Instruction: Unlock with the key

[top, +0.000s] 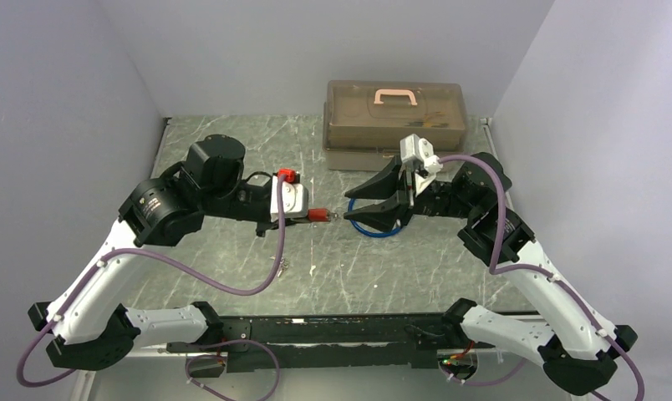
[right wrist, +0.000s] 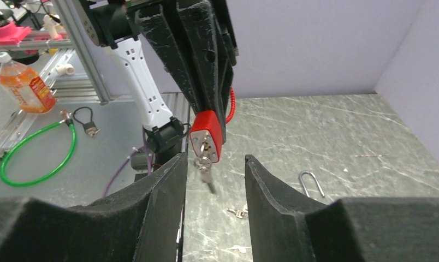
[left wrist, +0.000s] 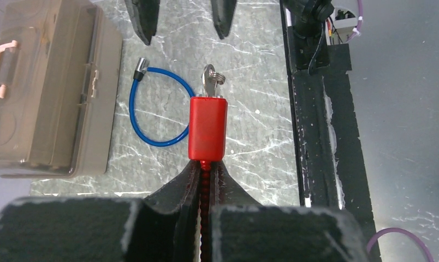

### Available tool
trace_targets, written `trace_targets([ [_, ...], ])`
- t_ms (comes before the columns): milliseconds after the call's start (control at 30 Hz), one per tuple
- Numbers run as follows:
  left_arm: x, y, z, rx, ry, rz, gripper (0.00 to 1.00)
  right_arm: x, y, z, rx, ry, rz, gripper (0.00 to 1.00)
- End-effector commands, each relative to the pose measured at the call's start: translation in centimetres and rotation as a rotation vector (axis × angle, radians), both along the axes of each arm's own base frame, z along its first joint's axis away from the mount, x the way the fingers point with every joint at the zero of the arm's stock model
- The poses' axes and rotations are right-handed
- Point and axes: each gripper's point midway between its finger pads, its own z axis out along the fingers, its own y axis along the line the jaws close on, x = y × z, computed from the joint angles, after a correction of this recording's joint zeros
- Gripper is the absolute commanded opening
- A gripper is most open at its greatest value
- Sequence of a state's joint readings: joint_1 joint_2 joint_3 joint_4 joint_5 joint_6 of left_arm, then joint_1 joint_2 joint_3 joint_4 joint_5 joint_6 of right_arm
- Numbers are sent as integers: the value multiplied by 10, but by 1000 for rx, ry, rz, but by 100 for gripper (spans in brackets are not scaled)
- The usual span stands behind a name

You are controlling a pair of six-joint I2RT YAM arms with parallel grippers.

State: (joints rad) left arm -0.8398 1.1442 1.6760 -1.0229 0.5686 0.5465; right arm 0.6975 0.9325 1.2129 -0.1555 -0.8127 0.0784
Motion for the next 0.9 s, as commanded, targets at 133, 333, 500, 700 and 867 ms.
trace_targets([
  [133,-6,-4,19,-84,80,-17,0,-18,15,17,15,-103,52,39],
  [333,-6,-3,20,-91,89,-20,0,-20,31,12,-23,-116,43,21],
  [500,-6,-1,22,-98,87,-15,0,-16,32,9,-43,-115,11,7],
  [700,-9,0,26,-112,96,-22,0,-14,24,6,-50,-116,-32,34],
  [867,-9,0,27,-118,102,-27,0,-14,23,3,-61,-103,-34,32],
])
